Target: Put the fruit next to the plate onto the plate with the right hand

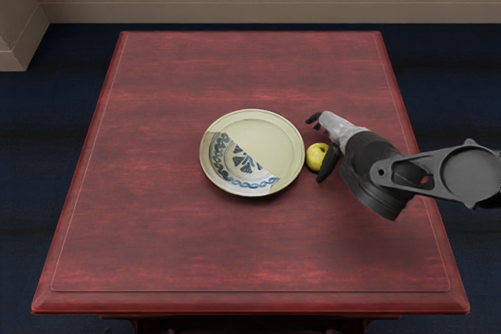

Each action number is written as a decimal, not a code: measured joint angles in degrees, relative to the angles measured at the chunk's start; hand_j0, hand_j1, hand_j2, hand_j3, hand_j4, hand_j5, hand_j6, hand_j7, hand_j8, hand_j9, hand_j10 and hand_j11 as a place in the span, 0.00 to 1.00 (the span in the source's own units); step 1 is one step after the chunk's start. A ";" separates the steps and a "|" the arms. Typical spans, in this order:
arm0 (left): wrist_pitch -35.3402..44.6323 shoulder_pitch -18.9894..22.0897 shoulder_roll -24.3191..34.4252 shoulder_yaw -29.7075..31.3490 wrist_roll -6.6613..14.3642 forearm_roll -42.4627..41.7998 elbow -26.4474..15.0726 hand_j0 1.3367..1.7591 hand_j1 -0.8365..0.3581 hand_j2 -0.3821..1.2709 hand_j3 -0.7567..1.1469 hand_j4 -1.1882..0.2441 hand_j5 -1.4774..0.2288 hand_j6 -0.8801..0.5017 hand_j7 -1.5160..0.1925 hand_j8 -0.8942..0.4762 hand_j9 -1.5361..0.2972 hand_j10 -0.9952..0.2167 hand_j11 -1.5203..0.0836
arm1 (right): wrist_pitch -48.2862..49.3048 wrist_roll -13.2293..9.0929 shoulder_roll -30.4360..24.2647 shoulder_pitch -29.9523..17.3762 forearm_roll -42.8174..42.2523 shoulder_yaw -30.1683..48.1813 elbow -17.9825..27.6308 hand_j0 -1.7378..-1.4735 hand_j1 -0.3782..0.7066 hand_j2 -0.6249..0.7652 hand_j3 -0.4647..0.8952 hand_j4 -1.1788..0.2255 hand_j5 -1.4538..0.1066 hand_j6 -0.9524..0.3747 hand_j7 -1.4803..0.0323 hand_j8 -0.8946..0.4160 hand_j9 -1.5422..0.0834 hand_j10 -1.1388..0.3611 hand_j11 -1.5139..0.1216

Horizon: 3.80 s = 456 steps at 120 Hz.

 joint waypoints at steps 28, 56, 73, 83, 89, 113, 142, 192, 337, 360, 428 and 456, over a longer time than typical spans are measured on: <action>0.00 0.00 0.00 0.02 0.00 0.02 0.00 0.76 0.98 0.23 0.40 0.82 0.86 0.63 0.88 0.64 0.83 0.81 0.94 | 0.00 0.00 0.70 0.56 1.31 -0.99 -0.07 0.30 0.43 0.40 0.34 0.58 0.63 0.44 0.66 0.40 0.66 0.52 0.65; 0.00 0.00 0.00 0.02 0.00 0.01 0.00 0.76 0.98 0.23 0.40 0.82 0.86 0.63 0.88 0.64 0.83 0.81 0.94 | 0.08 0.10 0.75 0.64 1.42 -1.20 -0.06 0.30 0.57 0.46 0.34 0.46 0.51 0.33 0.53 0.34 0.54 0.55 0.60; 0.00 0.00 0.00 0.04 0.00 -0.01 0.00 0.76 0.98 0.23 0.40 0.82 0.86 0.63 0.88 0.64 0.83 0.81 0.94 | 0.16 0.13 0.53 0.54 1.23 -1.10 -0.04 0.32 0.60 0.56 0.34 0.38 0.43 0.34 0.43 0.35 0.44 0.52 0.63; 0.00 0.00 0.00 0.04 0.01 -0.01 0.00 0.76 0.98 0.23 0.40 0.82 0.86 0.63 0.88 0.64 0.83 0.81 0.94 | 0.27 0.04 0.24 0.49 1.22 -0.93 -0.06 0.32 0.60 0.61 0.34 0.34 0.42 0.34 0.38 0.35 0.39 0.51 0.51; 0.00 0.00 0.00 0.02 0.00 -0.01 0.00 0.76 0.98 0.23 0.40 0.82 0.86 0.63 0.88 0.64 0.83 0.81 0.94 | 0.24 0.04 -0.08 0.37 1.34 -0.87 -0.11 0.33 0.58 0.60 0.34 0.32 0.38 0.33 0.35 0.36 0.36 0.44 0.45; 0.00 0.00 0.00 0.02 0.00 0.00 0.00 0.76 0.98 0.23 0.40 0.82 0.86 0.63 0.88 0.64 0.83 0.81 0.94 | 0.18 -0.05 -1.17 0.22 1.56 -0.72 -0.32 0.34 0.56 0.59 0.34 0.27 0.27 0.36 0.28 0.39 0.28 0.39 0.30; 0.00 0.00 0.00 0.00 0.00 0.01 0.00 0.76 0.98 0.23 0.40 0.82 0.86 0.63 0.88 0.64 0.83 0.81 0.94 | 0.31 0.01 -1.55 0.56 1.63 1.08 -0.39 0.34 0.61 0.63 0.34 0.25 0.19 0.41 0.24 0.45 0.23 0.46 0.22; 0.00 0.00 0.00 0.03 0.00 0.01 0.00 0.76 0.98 0.23 0.40 0.82 0.86 0.63 0.88 0.64 0.83 0.81 0.94 | 0.32 -0.08 0.79 5.47 1.46 7.20 -3.56 0.34 0.62 0.67 0.34 0.25 0.16 0.42 0.23 0.47 0.20 0.47 0.18; 0.00 0.00 0.00 0.00 0.00 0.02 0.00 0.76 0.98 0.23 0.40 0.82 0.86 0.63 0.88 0.64 0.83 0.81 0.94 | 0.00 0.00 -3.56 -15.39 1.65 42.74 -4.36 0.30 0.03 0.45 0.34 0.83 0.92 0.71 0.97 0.68 0.94 0.75 0.91; 0.00 0.00 0.00 0.02 0.00 0.00 0.00 0.76 0.98 0.23 0.40 0.82 0.86 0.63 0.88 0.64 0.83 0.81 0.94 | 0.00 0.00 -3.28 -21.51 1.82 51.96 -3.54 0.30 0.03 0.45 0.34 0.84 0.93 0.72 0.97 0.68 0.94 0.76 0.92; 0.00 0.00 0.00 0.00 0.00 0.01 0.00 0.76 0.98 0.23 0.40 0.82 0.86 0.63 0.88 0.64 0.83 0.81 0.94 | 32.61 0.00 -4.78 -49.79 2.90 91.21 2.01 0.30 0.03 0.45 0.34 0.84 0.93 0.72 0.98 0.68 0.95 0.76 0.93; 0.00 0.00 0.00 0.01 0.00 0.01 0.00 0.76 0.98 0.23 0.40 0.82 0.86 0.63 0.88 0.64 0.83 0.81 0.94 | 61.50 0.00 -8.24 -53.39 8.43 97.90 0.39 0.30 0.03 0.45 0.34 0.84 0.93 0.72 0.98 0.68 0.95 0.76 0.93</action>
